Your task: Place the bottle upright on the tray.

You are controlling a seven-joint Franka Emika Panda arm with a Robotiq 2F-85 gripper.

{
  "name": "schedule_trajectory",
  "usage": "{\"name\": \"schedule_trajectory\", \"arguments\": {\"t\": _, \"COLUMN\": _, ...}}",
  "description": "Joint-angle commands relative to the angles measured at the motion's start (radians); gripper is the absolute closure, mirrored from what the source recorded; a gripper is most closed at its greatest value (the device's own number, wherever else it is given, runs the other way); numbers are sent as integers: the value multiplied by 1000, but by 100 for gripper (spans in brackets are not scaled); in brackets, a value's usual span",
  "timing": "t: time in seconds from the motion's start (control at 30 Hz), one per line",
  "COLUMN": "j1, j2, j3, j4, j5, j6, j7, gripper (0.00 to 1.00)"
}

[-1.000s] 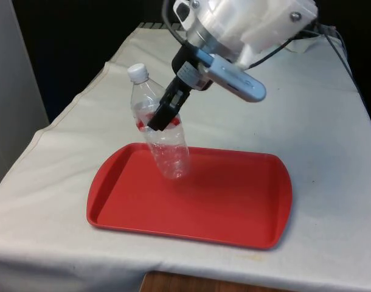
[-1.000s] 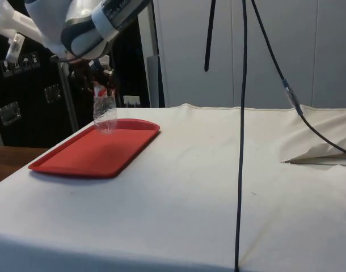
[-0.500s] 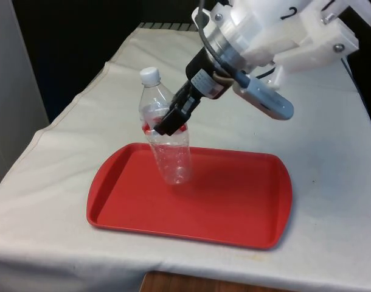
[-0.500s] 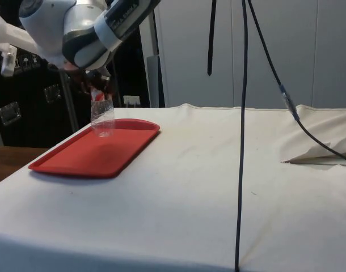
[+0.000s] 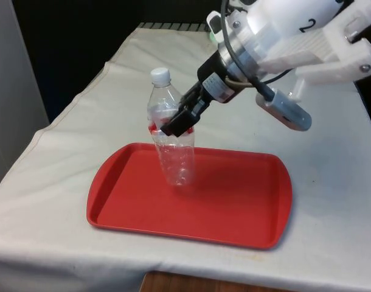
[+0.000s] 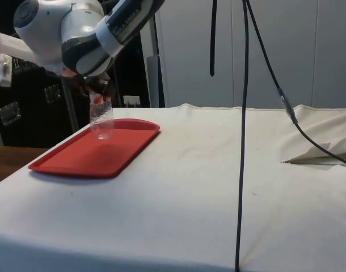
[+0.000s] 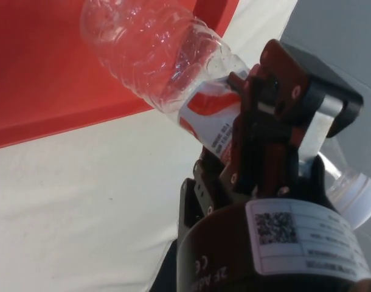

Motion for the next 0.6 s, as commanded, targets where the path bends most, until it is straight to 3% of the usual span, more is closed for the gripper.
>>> {"name": "schedule_trajectory", "arguments": {"t": 0.0, "j1": 4, "j2": 5, "j3": 2, "j4": 5, "j5": -4, "j6": -7, "j7": 11, "gripper": 85}}
{"name": "schedule_trajectory", "arguments": {"t": 0.57, "j1": 0, "j2": 27, "j3": 32, "j4": 16, "j5": -33, "j6": -23, "j7": 34, "gripper": 85}}
